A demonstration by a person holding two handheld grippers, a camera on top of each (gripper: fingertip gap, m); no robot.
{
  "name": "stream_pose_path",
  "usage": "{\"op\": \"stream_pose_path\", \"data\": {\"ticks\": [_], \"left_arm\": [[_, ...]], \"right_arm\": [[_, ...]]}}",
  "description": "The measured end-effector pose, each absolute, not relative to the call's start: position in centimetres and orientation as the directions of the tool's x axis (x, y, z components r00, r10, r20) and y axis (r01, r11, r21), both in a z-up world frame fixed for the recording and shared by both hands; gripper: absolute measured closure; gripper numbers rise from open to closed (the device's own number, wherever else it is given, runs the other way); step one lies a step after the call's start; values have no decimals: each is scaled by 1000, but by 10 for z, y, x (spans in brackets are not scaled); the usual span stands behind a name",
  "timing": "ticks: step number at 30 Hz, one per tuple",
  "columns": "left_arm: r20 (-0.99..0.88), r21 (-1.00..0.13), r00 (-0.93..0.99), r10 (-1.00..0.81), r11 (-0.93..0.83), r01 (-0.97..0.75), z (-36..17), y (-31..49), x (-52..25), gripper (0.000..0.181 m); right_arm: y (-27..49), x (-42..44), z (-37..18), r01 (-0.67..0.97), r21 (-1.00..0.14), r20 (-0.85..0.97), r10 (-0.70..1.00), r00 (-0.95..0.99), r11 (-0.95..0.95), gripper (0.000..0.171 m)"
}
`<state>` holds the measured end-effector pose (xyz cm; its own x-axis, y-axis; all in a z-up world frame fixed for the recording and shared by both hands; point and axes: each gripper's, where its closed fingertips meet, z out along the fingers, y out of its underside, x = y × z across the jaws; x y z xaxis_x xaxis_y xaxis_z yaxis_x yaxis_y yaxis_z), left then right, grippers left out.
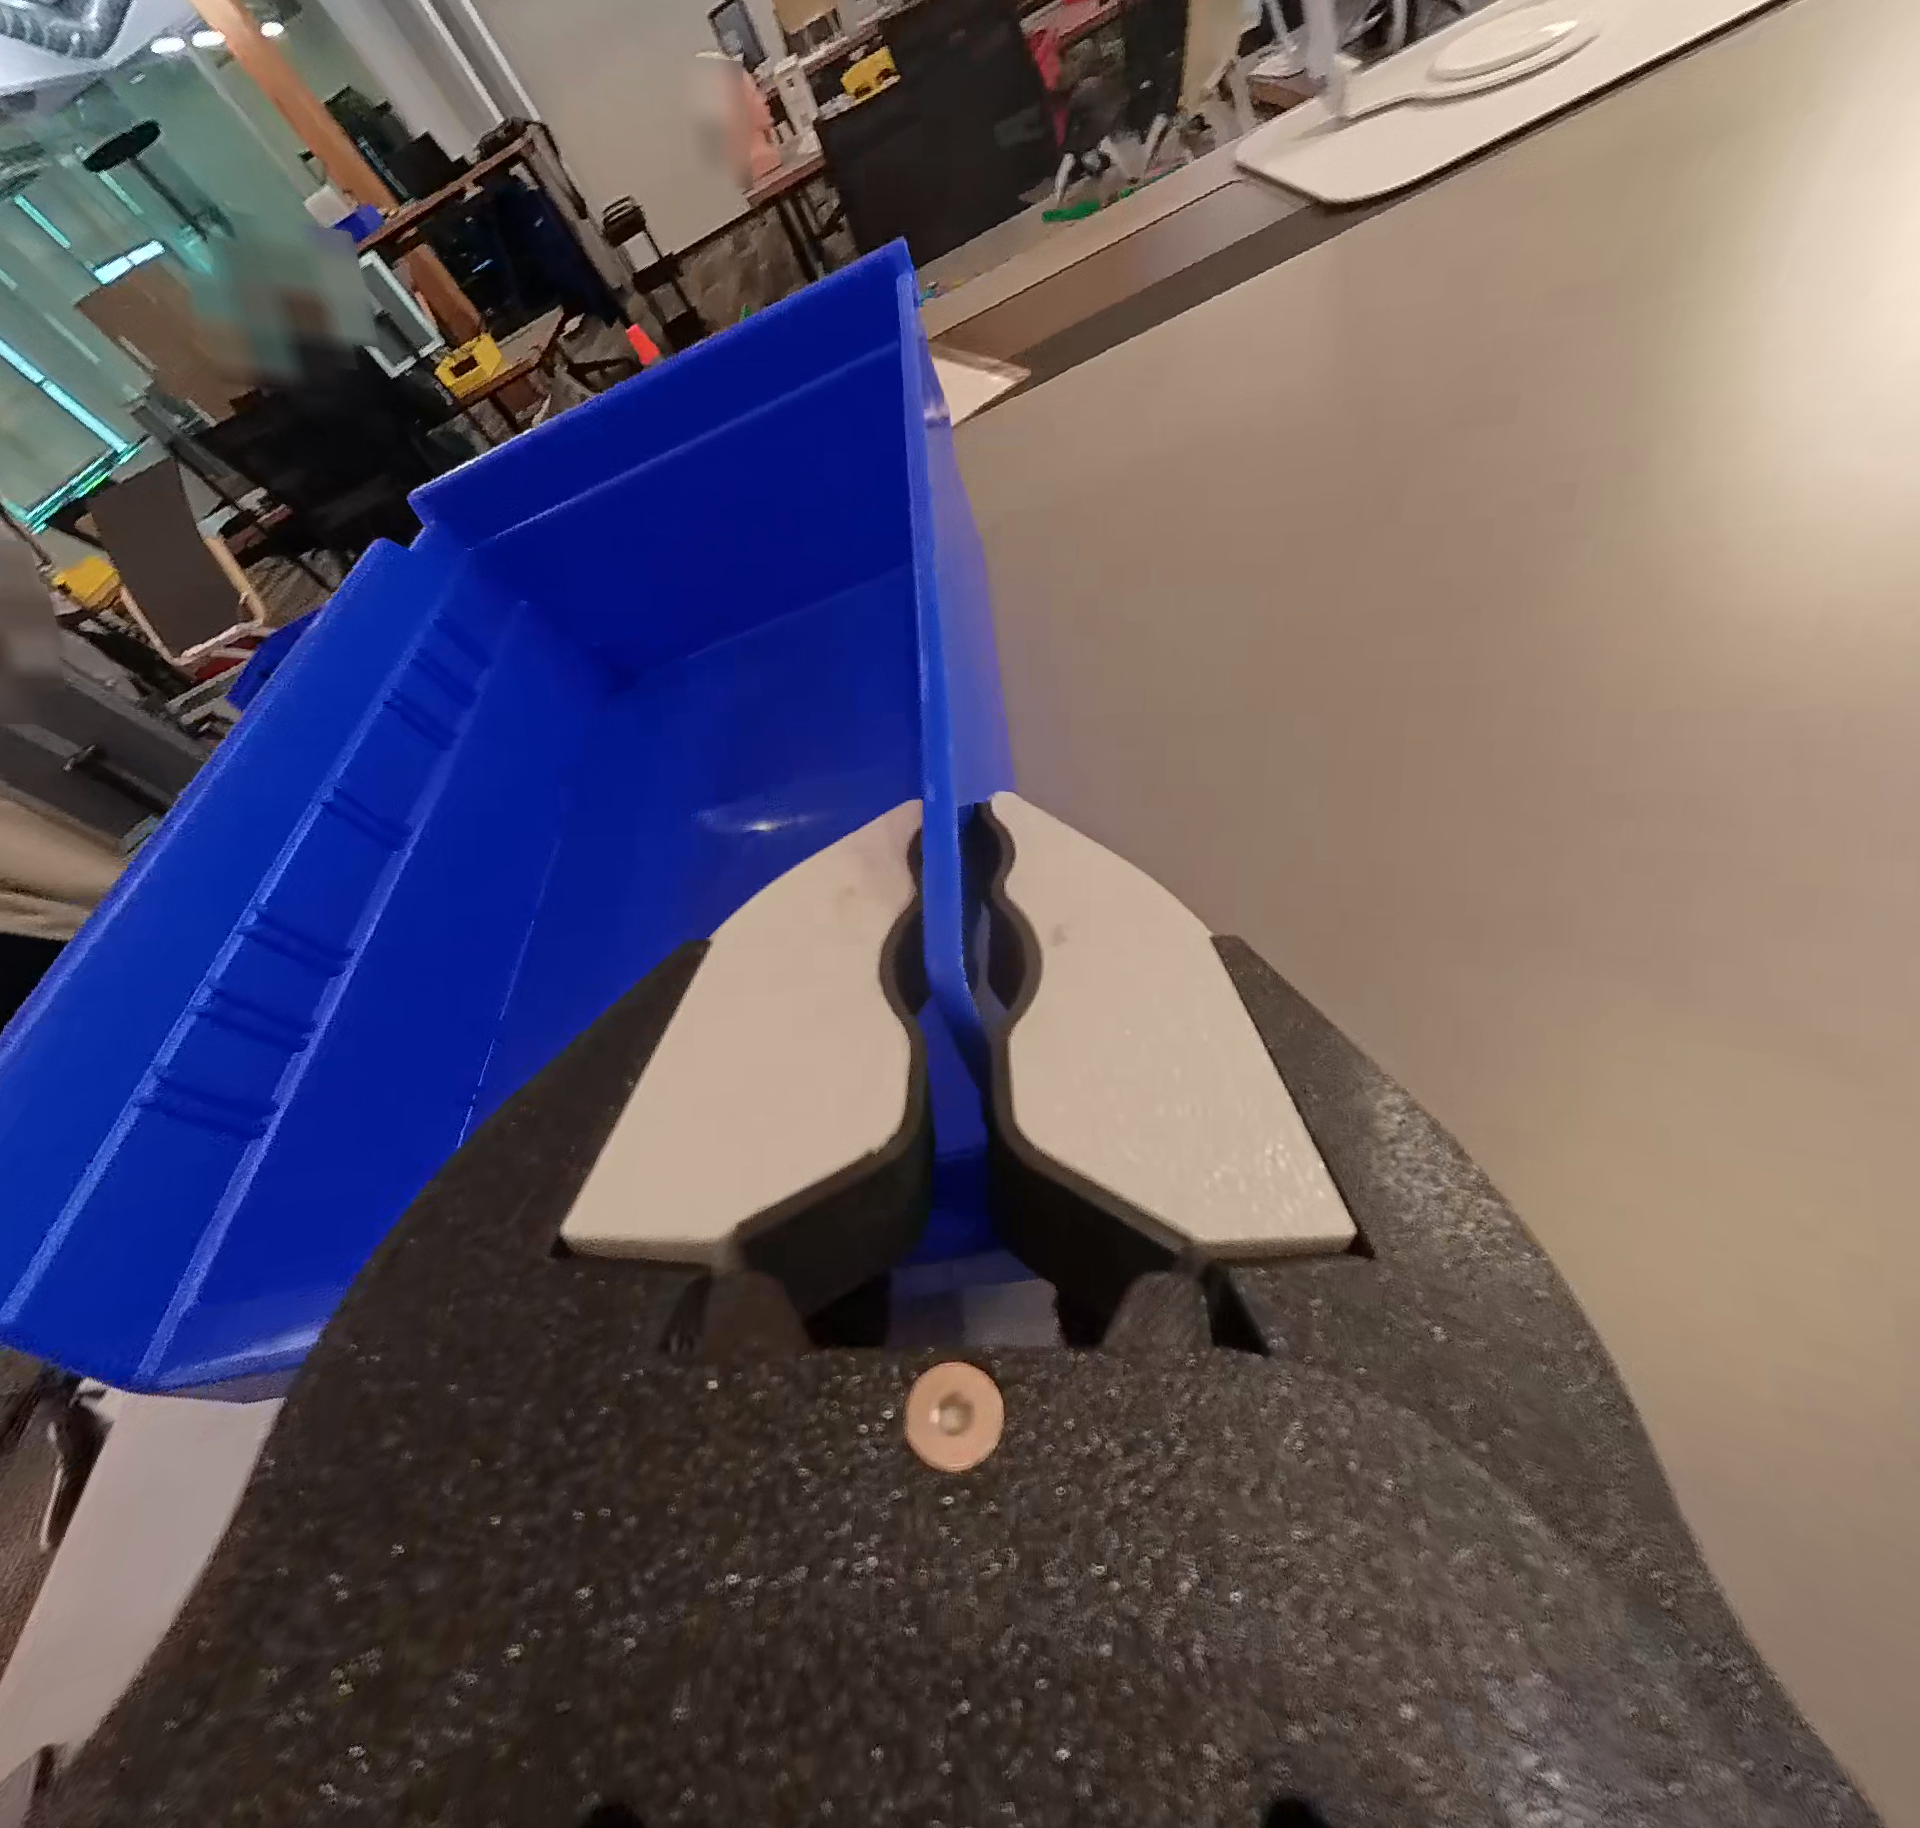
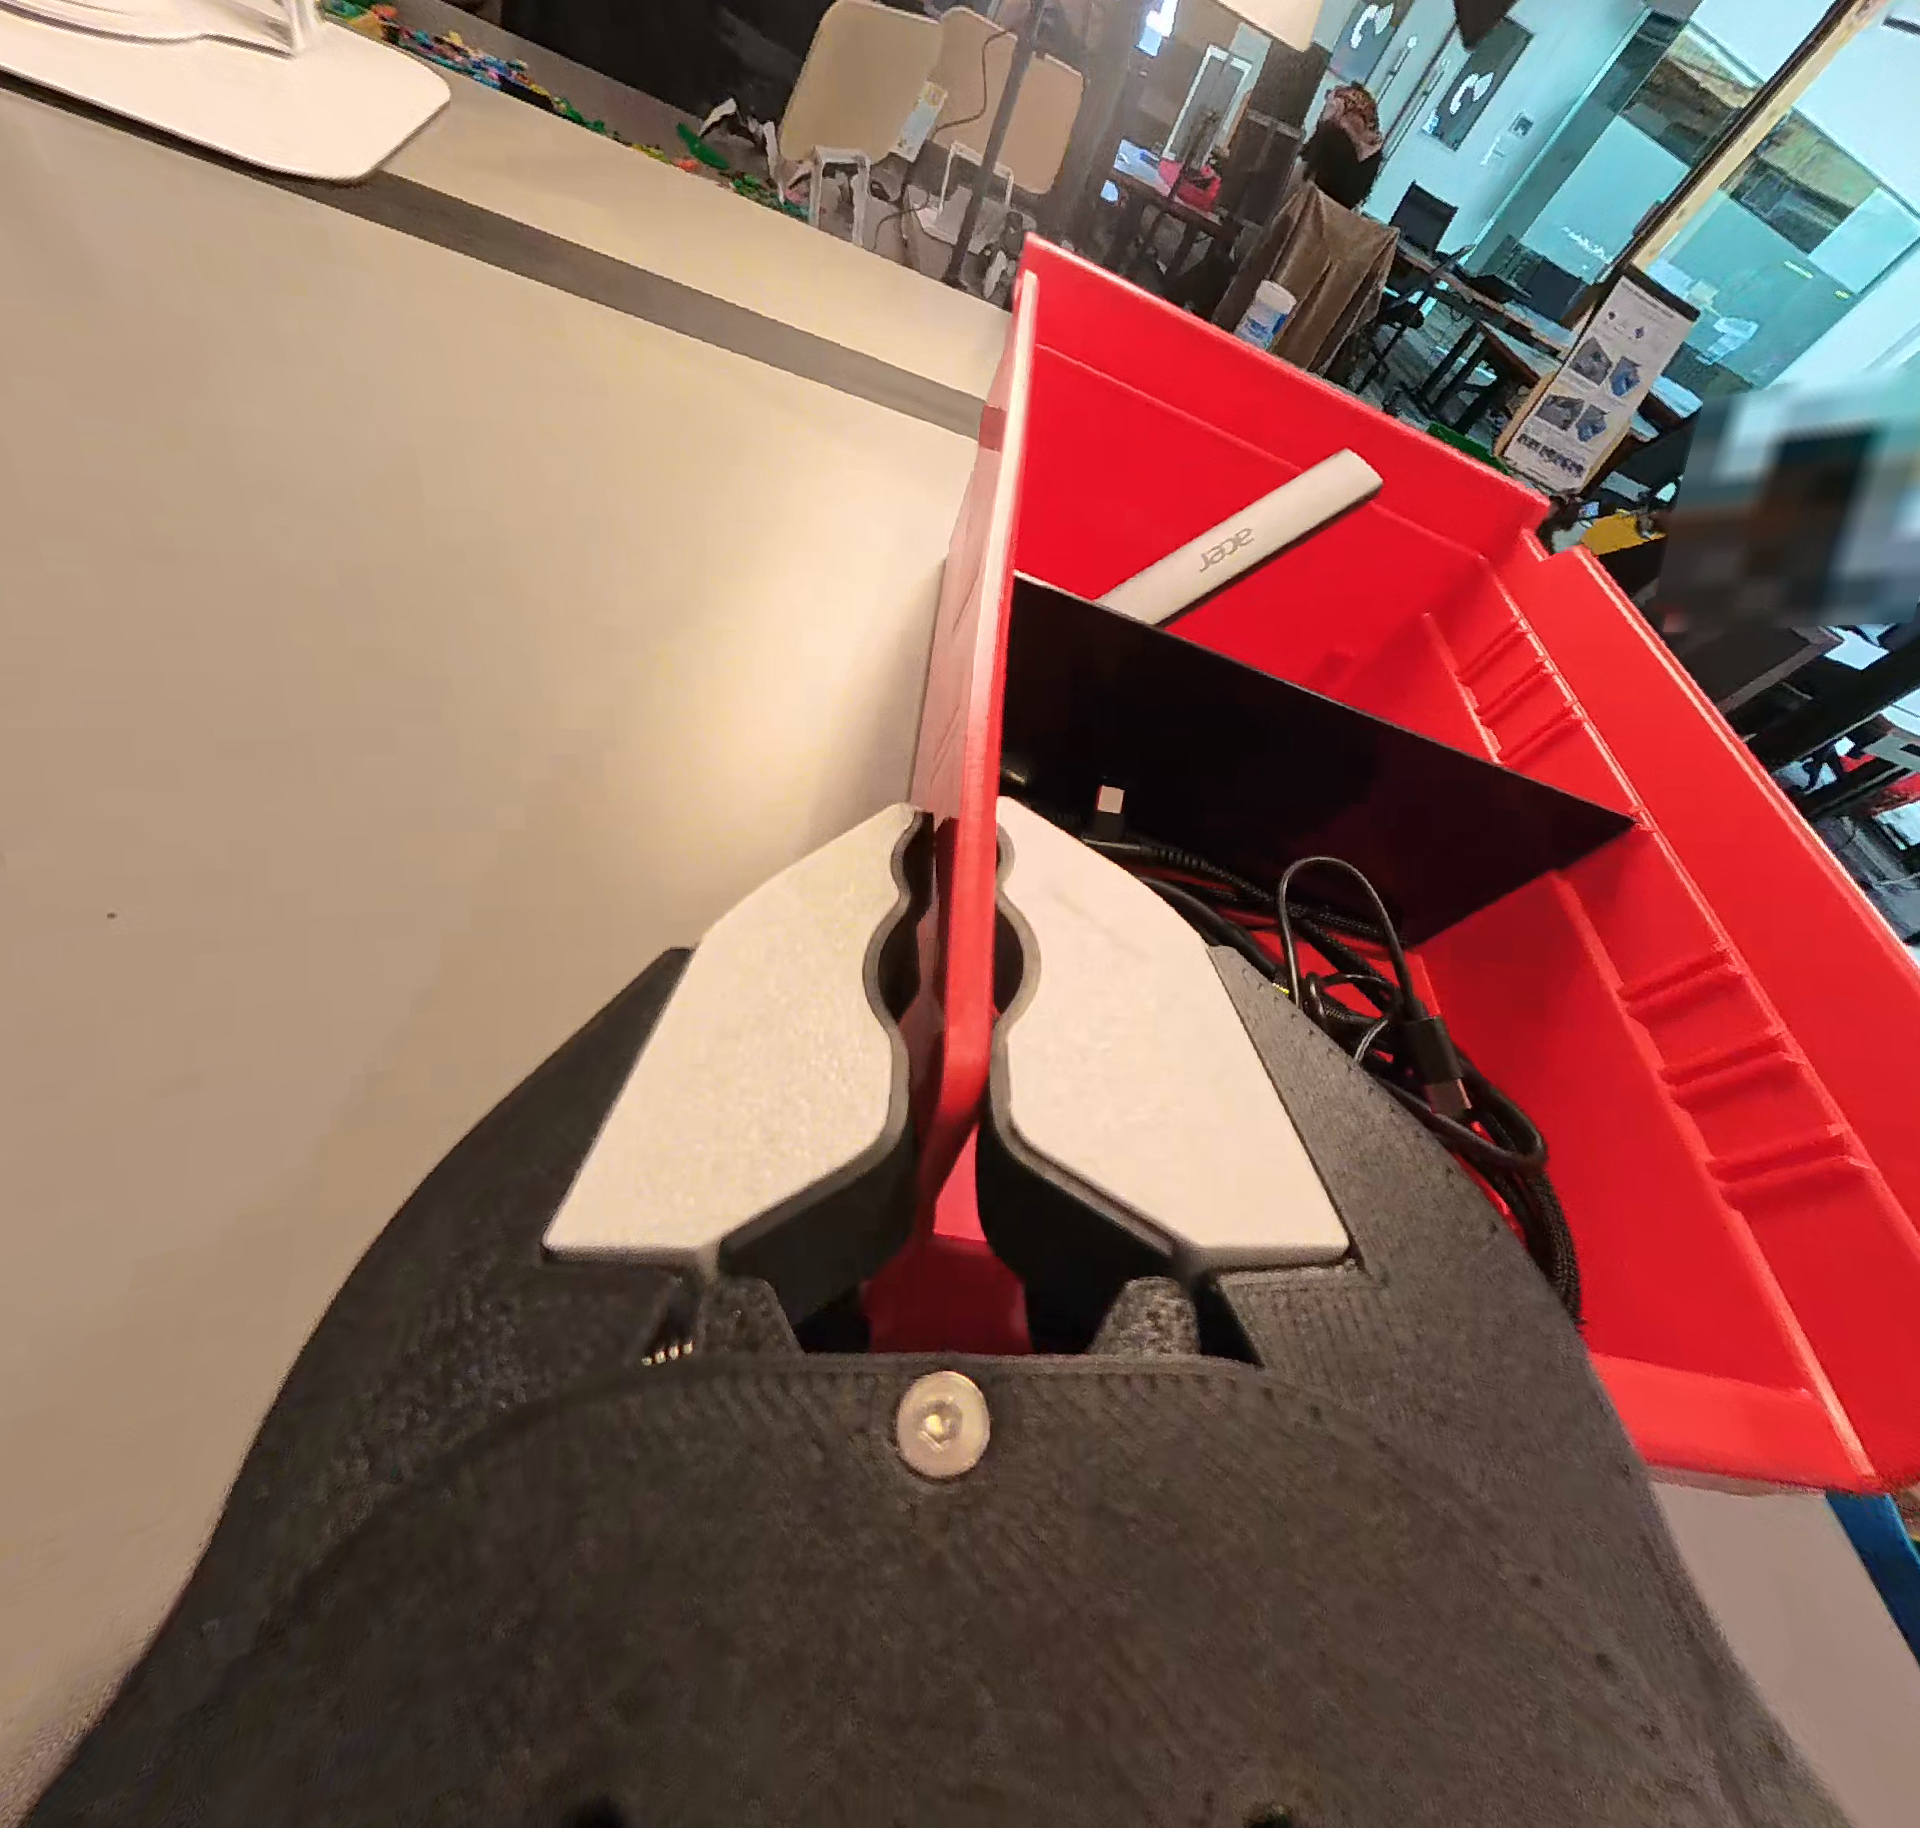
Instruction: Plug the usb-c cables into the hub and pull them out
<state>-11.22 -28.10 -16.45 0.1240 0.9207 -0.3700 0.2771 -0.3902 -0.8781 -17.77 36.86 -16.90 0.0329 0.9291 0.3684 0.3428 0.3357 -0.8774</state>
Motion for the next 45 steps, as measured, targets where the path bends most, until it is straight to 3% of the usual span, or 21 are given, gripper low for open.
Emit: {"op": "stream_pose_path", "data": {"ticks": [15, 25, 34, 45], "left_arm": [[-363, -878, 504, 784, -468, 97, -164, -154, -66, 176], [-268, -891, 852, 451, -452, -41, -165, -55, -13, 175], [-120, -893, 984, 135, -448, -48, -166, -23, 59, 175], [-22, -888, 999, -43, -458, -39, -166, -34, 96, 175]], "right_arm": [[288, -177, -169, 231, -883, 354, 903, -243, 409, 164], [241, -164, -169, 119, -895, 319, 803, -504, 431, 164], [206, -142, -167, 9, -917, 245, 581, -776, 400, 165], [169, -150, -166, -94, -933, 179, 222, -958, 346, 165]]}}
